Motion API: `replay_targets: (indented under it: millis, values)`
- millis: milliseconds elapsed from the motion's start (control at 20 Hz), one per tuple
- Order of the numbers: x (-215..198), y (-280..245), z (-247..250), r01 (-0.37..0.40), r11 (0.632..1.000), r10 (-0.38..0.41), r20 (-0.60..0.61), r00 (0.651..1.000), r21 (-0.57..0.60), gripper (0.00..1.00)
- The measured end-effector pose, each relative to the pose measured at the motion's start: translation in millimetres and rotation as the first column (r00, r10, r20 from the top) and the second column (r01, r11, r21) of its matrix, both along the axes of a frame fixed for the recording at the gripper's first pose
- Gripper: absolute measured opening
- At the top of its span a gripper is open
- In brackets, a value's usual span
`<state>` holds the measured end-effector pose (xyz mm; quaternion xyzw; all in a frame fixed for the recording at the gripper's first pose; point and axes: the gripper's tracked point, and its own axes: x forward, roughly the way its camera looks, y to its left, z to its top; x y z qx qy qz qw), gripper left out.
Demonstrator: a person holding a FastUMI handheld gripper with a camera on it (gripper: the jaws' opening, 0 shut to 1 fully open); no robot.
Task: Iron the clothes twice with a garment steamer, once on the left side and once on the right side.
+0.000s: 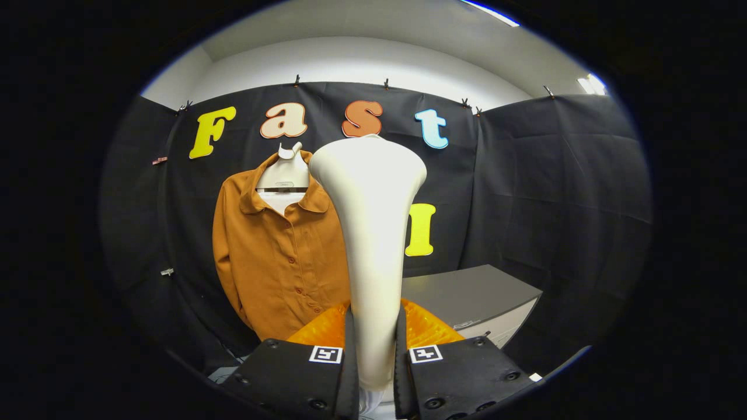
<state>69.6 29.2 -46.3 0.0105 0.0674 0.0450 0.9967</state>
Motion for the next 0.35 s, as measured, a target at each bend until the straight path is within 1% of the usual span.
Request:
replay_targets:
  millis: [350]
  values:
    - [-0.2, 3.3, -4.6, -0.002, 1.000, 0.002, -0.009, 1.000, 0.010, 0.27]
